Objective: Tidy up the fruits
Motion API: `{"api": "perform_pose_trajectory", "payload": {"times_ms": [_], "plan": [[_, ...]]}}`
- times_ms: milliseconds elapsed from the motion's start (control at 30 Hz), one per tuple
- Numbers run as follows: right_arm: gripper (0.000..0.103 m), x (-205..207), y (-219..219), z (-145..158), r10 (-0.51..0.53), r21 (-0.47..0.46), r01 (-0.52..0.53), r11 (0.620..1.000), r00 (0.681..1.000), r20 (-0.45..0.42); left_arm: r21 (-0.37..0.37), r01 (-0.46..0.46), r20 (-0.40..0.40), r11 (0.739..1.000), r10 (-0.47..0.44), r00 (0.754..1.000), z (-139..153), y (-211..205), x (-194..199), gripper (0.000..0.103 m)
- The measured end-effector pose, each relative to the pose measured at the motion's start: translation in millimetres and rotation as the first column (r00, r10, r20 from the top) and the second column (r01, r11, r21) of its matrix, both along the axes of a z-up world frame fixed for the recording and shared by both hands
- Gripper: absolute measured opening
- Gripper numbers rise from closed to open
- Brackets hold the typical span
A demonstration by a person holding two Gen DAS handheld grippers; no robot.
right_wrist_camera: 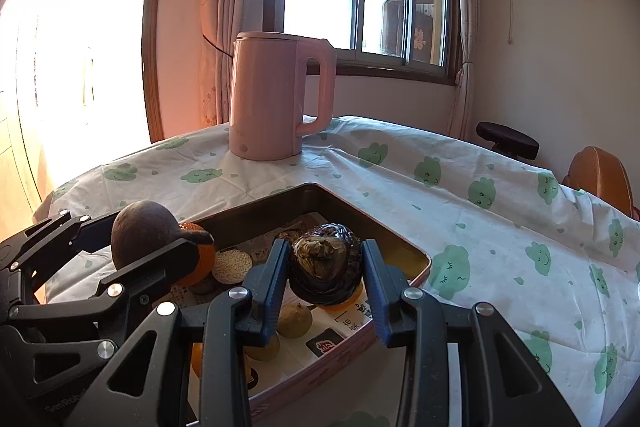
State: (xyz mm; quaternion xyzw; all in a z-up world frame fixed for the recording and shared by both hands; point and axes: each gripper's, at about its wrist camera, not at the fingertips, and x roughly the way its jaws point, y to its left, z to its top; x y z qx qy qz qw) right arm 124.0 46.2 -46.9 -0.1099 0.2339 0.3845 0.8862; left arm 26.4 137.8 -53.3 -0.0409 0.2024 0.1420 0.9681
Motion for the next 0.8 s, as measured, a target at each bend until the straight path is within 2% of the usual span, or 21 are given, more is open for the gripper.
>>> {"api": "perform_pose_trajectory", "payload": {"times_ms": [333,367,467,500,533,567,633,800], "plan": [[0.040,1,-1,-1,-0.008,0.000,0.008,1.000,1.000,-0.009,-0.003,0.005,-0.009,1.000,-0.005,1.000,-3,-2,1,0.055],[0.040,1,-1,-1,-0.008,0.001,0.008,1.000,1.000,-0.006,-0.001,0.005,-0.005,1.000,-0.005,1.000,-2,-2,0,0.056],[0.041,1,-4,0,-0.022,0.014,0.023,1.000,1.000,-0.007,-0.001,-0.004,0.007,1.000,0.004,1.000,-1,-1,-3,0.068],[0.044,2,-7,1,-0.032,0.024,0.032,0.999,0.999,-0.010,-0.010,-0.003,0.013,1.000,0.003,1.000,-1,0,-4,0.073],[0.053,3,-10,1,-0.045,0.037,0.046,0.998,0.999,-0.012,-0.017,-0.002,0.015,1.000,0.002,1.000,-1,1,-4,0.078],[0.062,4,-14,2,-0.060,0.053,0.061,0.997,0.998,-0.011,-0.019,-0.003,0.018,1.000,0.004,1.000,-1,2,-5,0.079],[0.070,2,-20,5,-0.086,0.080,0.086,0.993,0.996,-0.001,-0.012,-0.005,0.023,1.000,0.006,1.000,-1,1,-6,0.083],[0.074,-2,-28,8,-0.136,0.103,0.132,0.986,0.990,0.033,0.002,0.014,0.020,1.000,-0.014,1.000,-1,-3,-5,0.087]]}}
